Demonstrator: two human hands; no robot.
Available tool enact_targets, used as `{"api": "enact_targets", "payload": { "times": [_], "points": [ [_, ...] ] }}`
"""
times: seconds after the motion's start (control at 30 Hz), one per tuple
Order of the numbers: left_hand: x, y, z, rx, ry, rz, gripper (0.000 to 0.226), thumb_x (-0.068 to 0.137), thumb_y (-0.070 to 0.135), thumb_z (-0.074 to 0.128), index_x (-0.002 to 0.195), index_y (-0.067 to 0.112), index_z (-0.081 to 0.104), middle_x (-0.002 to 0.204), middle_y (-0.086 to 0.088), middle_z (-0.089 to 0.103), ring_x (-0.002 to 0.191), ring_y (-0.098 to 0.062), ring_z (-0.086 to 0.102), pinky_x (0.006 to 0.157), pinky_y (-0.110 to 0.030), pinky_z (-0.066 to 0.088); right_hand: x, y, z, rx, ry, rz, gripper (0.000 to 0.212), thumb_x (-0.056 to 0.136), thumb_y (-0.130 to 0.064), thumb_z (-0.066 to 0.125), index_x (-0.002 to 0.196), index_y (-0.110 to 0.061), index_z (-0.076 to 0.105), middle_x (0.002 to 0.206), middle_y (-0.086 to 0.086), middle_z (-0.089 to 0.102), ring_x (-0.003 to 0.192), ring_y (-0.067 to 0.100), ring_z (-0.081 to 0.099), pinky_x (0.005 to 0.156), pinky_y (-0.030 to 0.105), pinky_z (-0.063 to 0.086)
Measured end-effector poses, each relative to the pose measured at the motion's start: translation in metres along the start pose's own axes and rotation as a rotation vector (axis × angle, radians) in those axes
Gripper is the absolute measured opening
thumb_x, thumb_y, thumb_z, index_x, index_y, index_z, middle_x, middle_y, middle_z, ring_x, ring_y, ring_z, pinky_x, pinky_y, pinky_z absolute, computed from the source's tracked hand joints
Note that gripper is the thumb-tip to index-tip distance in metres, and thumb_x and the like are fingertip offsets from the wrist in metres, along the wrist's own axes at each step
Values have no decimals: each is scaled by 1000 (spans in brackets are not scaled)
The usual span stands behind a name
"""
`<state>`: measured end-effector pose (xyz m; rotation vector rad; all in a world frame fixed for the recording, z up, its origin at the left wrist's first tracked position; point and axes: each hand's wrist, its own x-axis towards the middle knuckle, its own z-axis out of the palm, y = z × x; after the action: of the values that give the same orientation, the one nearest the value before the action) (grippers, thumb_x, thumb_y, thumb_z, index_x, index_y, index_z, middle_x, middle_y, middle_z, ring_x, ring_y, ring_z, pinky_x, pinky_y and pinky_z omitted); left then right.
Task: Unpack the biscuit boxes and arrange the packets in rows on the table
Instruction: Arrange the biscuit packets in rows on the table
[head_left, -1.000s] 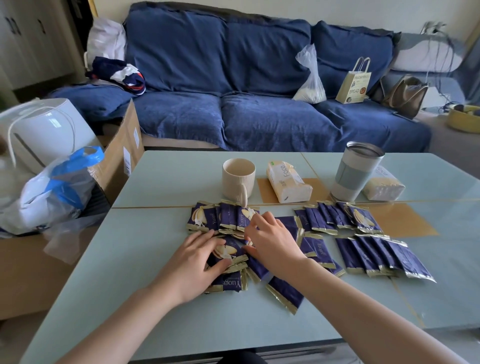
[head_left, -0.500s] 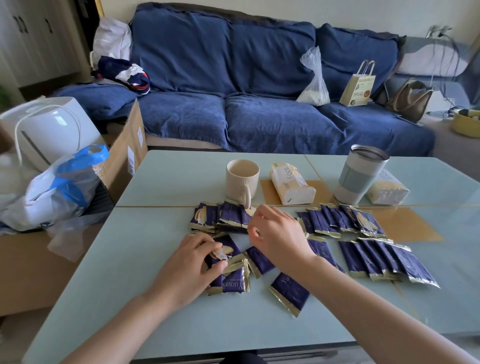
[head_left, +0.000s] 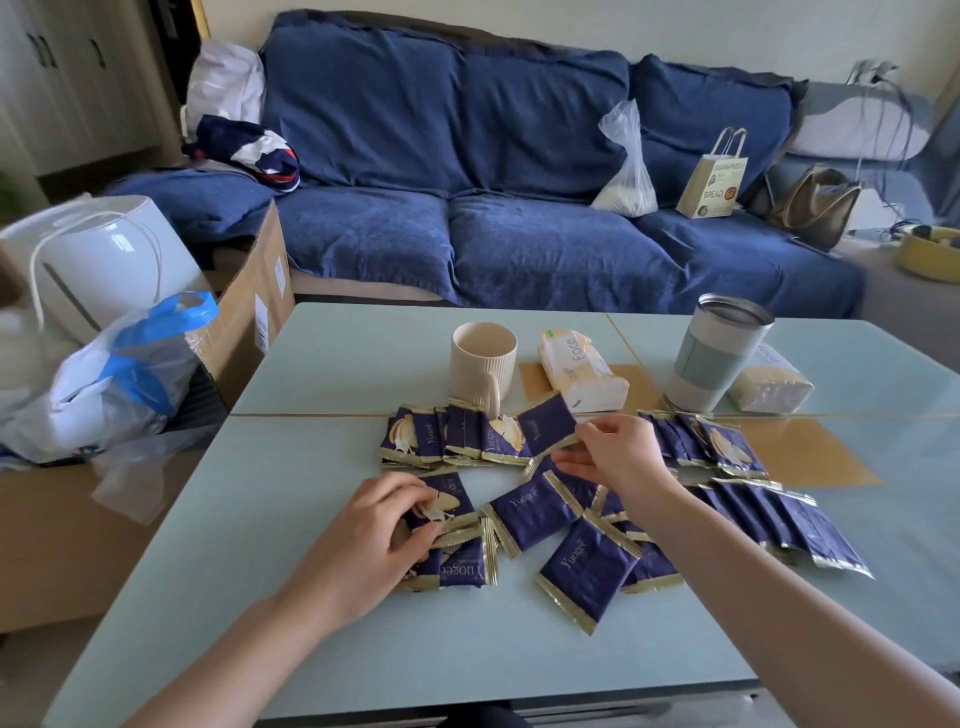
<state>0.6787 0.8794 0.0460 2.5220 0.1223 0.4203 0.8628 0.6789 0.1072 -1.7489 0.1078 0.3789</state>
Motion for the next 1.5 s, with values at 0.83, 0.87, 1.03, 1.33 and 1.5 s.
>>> {"api": "enact_targets", "payload": {
  "times": [0.83,0.87,1.03,1.33,1.5],
  "points": [
    [-9,13,-5,46,-18,-76,46,80,51,70,119,31,57,120,23,51,108,-1,52,89,-18,41,-76,48,49,-1092,-354,-616,38,90,-6,44,124,-12,61,139,6,42,131,33,31,106,35,28],
    [-9,14,-5,45,-20,-83,46,80,51,70,119,31,56,118,21,52,106,-2,53,88,-19,42,-77,46,50,-1079,-360,-611,40,90,-5,44,125,-13,62,141,6,42,133,32,30,107,35,25],
    [-10,12,-6,-1,2,-100,49,83,40,71,128,27,56,122,16,55,105,-2,54,88,-14,40,-83,32,55,-874,-439,-579,58,82,12,41,122,-21,66,132,1,57,127,28,42,106,35,30],
    [-33,4,-26,16,305,-134,33,95,6,56,127,6,62,112,-7,72,92,-20,71,77,-17,47,-84,41,58,-1001,-448,-641,42,94,-32,57,135,-25,52,142,-2,44,133,28,30,108,42,32],
    [-61,-11,-31,103,303,-201,44,89,0,62,133,4,58,122,-12,67,102,-29,69,87,-36,54,-89,49,65,-1147,-470,-753,67,86,-56,60,143,-26,40,144,-1,39,132,28,24,104,46,31]
  ]
}}
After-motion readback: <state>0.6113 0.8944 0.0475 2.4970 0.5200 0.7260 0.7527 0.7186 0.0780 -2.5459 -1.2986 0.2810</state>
